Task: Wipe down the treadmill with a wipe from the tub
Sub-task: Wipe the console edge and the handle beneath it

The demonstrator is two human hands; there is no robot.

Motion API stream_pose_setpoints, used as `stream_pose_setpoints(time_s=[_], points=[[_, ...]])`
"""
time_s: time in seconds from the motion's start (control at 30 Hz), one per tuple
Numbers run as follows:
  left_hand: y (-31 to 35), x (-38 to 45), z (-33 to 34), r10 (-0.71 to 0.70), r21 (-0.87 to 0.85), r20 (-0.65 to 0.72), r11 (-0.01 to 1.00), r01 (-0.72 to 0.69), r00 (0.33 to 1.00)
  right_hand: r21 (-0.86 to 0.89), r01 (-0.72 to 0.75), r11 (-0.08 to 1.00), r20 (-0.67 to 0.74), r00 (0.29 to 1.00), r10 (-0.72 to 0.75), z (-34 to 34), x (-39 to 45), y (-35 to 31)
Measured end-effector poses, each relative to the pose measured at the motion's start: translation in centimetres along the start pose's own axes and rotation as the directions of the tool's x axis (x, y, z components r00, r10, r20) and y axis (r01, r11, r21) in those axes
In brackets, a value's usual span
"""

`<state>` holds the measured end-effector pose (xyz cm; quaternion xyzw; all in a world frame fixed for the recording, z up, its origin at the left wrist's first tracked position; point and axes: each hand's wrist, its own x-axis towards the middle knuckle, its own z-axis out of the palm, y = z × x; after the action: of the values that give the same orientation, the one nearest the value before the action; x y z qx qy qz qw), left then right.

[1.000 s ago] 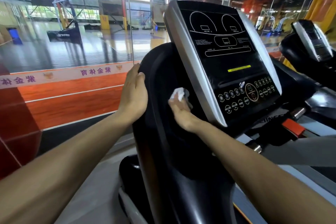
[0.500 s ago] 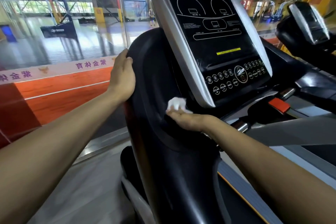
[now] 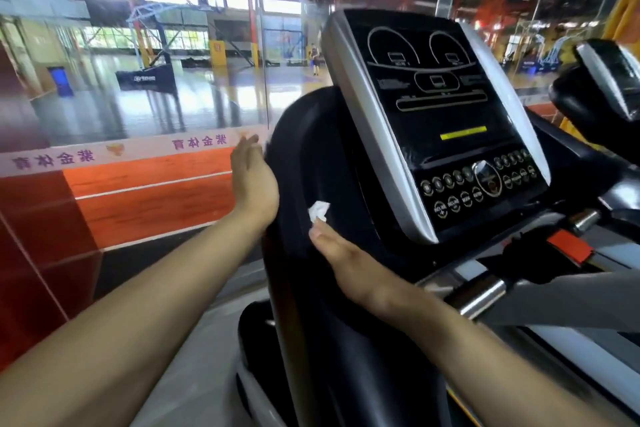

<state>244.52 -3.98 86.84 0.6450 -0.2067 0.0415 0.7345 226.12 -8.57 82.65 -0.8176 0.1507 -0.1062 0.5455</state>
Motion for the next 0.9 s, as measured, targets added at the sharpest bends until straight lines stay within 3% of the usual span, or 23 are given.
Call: stream_pose_setpoints(time_s=[0.1,0.23,0.37,0.5,0.57,0.67,0.77,0.9], points=[[-0.5,0.3,-0.1,-0.05,-0.083,0.009,0.995,0.051,0.999,-0.017,0.163,0.986,-0.112,0.98,-0.164,1.3,3.6,-1.5],[-0.5,0.3,-0.2,-0.046,-0.07,0.009,0.996,0.047,0.999,-0.072,0.166,0.984,-0.278,0.944,-0.179,-0.1,10.8,-4.8],[-0.5,0.3,-0.3,-0.073,-0.166,0.021,0.983,0.075,0.997,-0.13,0.168,0.977,-0.422,0.882,-0.208,-1.1,14.3,-8.1],[-0.3,0.2,-0.7,-0.091,-0.129,0.032,0.987,0.094,0.995,-0.409,0.192,0.892,-0.333,0.879,-0.342,0.0,12.1,-8.3],[-0.4,0.5,-1.2,-0.12,-0.207,0.055,0.97,0.129,0.991,-0.528,0.237,0.815,-0.238,0.88,-0.41,1.5,9.0,-7.7],[-1.3,2.1,-2.0,-0.209,-0.322,0.151,0.914,0.248,0.966,-0.625,0.222,0.748,-0.203,0.879,-0.431,3.0,3.2,-6.7],[-1.2,2.3,-2.7,-0.125,-0.152,0.257,0.974,0.168,0.958,-0.595,0.179,0.783,-0.173,0.924,-0.342,3.8,-0.1,-6.1],[-1.4,3.0,-3.8,-0.023,0.055,0.391,0.998,0.001,0.92,-0.589,0.076,0.805,-0.246,0.931,-0.268,4.7,3.8,-8.1]])
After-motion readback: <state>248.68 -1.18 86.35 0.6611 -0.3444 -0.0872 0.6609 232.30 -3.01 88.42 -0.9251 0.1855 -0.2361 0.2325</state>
